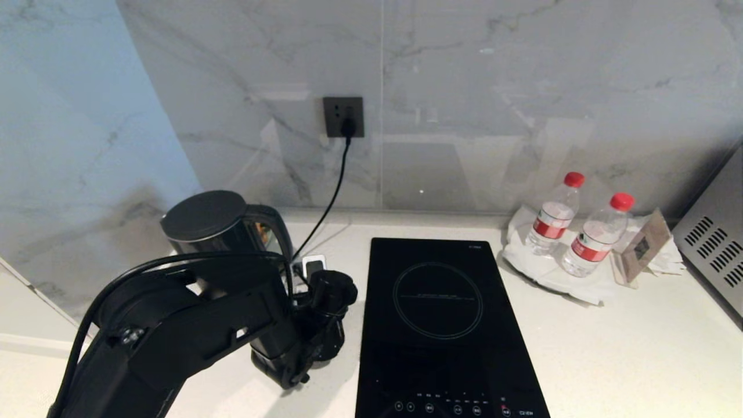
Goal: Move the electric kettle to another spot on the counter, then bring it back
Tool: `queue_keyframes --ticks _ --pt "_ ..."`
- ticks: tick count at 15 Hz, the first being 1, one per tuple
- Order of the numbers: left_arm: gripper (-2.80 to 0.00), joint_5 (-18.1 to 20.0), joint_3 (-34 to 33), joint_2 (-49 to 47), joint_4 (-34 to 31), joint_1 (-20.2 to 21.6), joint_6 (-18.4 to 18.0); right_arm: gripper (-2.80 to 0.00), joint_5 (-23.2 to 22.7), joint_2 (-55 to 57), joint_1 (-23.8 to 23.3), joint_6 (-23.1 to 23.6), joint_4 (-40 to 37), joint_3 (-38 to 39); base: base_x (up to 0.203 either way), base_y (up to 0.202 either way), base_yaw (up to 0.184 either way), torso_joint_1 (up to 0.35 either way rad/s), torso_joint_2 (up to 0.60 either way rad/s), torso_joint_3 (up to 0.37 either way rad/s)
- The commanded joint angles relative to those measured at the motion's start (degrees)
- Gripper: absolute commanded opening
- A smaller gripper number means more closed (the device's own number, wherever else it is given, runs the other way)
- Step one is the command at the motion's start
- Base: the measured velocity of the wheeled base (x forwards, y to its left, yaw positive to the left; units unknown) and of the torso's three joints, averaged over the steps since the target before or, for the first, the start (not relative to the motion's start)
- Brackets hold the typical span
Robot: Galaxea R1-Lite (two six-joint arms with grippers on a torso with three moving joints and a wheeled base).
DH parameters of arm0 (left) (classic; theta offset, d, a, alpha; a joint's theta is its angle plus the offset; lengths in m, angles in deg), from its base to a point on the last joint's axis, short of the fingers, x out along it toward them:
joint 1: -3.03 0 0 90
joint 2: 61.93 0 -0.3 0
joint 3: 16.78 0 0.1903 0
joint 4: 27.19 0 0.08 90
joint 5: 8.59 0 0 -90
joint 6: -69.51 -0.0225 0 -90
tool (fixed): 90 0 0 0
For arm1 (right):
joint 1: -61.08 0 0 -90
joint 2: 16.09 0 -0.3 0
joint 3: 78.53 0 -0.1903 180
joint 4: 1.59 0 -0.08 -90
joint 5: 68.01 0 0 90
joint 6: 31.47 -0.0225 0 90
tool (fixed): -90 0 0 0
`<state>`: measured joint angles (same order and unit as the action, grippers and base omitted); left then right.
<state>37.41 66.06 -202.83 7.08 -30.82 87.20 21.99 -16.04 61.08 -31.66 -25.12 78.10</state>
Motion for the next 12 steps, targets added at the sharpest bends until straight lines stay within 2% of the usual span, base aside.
queue_keyframes --ticks 1,5,12 --pt "0.00 -0.3 -0.9 3.0 0.7 -0.1 0.2 -2.80 0.0 0.0 0.0 0.0 0.0 0.0 0.000 0.000 0.000 0.000 0.00 0.000" --pt "0.00 -2.0 -0.2 2.7 2.7 1.7 -1.4 -2.80 0.0 0.0 0.0 0.0 0.0 0.0 0.000 0.000 0.000 0.000 0.00 0.000" --pt "0.00 -2.1 0.4 2.2 2.7 5.8 -1.5 -2.80 0.0 0.0 0.0 0.0 0.0 0.0 0.000 0.000 0.000 0.000 0.00 0.000"
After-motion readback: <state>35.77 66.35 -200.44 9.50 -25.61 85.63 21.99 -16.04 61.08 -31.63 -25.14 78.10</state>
